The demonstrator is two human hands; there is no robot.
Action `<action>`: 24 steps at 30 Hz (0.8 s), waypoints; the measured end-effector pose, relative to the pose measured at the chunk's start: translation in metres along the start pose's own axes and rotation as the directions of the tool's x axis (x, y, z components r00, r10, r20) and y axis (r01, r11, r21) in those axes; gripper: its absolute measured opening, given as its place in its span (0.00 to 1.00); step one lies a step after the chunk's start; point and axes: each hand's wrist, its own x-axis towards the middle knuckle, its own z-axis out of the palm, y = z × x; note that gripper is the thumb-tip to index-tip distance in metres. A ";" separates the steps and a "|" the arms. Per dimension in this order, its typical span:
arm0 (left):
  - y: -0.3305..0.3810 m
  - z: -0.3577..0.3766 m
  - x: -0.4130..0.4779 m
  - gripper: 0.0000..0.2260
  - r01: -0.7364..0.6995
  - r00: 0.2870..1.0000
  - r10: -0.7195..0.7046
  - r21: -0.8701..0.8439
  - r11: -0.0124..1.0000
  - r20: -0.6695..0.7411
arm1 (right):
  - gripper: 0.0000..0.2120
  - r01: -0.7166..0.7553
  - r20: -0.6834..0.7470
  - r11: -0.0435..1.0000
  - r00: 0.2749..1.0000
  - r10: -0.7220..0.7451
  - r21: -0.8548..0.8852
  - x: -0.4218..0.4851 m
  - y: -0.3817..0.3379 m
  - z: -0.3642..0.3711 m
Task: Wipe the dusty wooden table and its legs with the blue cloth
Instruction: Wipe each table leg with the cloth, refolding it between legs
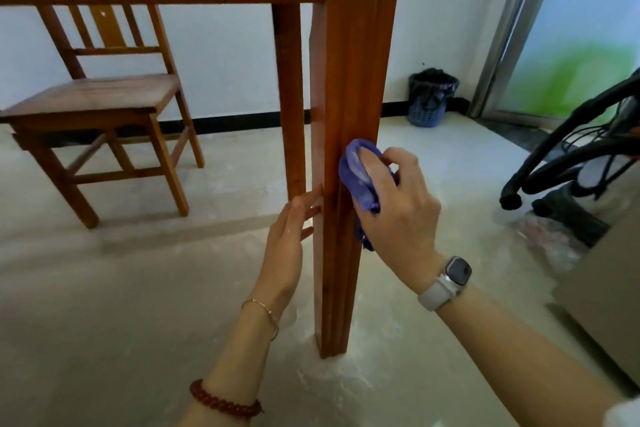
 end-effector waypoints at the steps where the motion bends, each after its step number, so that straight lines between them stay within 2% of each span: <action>1: 0.000 -0.001 0.000 0.25 0.000 1.000 0.000 0.001 1.000 0.011 | 0.17 0.055 0.014 0.998 0.998 -0.055 -0.035 -0.005 0.000 0.002; 3: 0.000 -0.001 -0.001 0.26 -0.003 1.000 0.003 -0.002 1.000 0.025 | 0.14 0.145 0.091 0.988 0.986 -0.140 -0.054 -0.029 0.001 0.007; 5: -0.001 -0.002 0.000 0.28 0.015 1.000 -0.015 0.003 1.000 0.027 | 0.13 0.186 0.203 0.982 0.963 -0.176 -0.034 -0.053 0.001 0.009; 7: -0.003 -0.002 0.000 0.30 0.036 0.999 -0.037 0.027 0.999 0.022 | 0.13 0.215 0.250 0.976 0.947 -0.204 -0.019 -0.058 0.003 0.009; 9: -0.005 -0.001 0.000 0.29 0.037 0.999 -0.038 0.028 0.999 0.011 | 0.13 0.222 0.205 0.975 0.955 -0.216 -0.008 -0.040 0.000 0.007; 12: -0.005 -0.002 0.003 0.28 0.034 0.999 -0.034 0.020 0.999 0.005 | 0.14 0.144 0.059 0.988 0.987 -0.147 0.057 -0.011 -0.004 0.007; 14: -0.005 -0.003 0.004 0.30 0.036 0.999 -0.037 0.023 0.999 0.013 | 0.14 0.111 0.048 0.985 0.992 -0.118 0.129 -0.021 -0.002 0.012; 16: -0.006 -0.004 0.005 0.29 0.034 0.999 -0.035 0.034 0.999 0.036 | 0.12 0.147 0.157 0.978 0.973 -0.170 0.145 -0.056 0.008 0.020; 19: -0.003 -0.006 0.003 0.24 0.044 0.997 -0.047 0.056 0.997 0.057 | 0.19 0.176 0.404 0.977 0.890 -0.212 0.124 -0.105 0.017 0.024; 20: -0.001 -0.006 0.001 0.25 0.047 0.996 -0.051 0.061 0.997 0.068 | 0.19 0.158 0.421 0.979 0.885 -0.197 0.126 -0.108 0.018 0.022; 21: 0.000 -0.007 0.001 0.26 0.047 0.995 -0.052 0.063 0.997 0.079 | 0.17 0.143 0.385 0.981 0.904 -0.184 0.132 -0.104 0.016 0.020; 24: -0.002 -0.008 -0.001 0.24 0.045 0.996 -0.048 0.038 0.998 0.079 | 0.11 0.052 0.143 0.981 0.987 -0.080 0.186 -0.072 0.012 0.017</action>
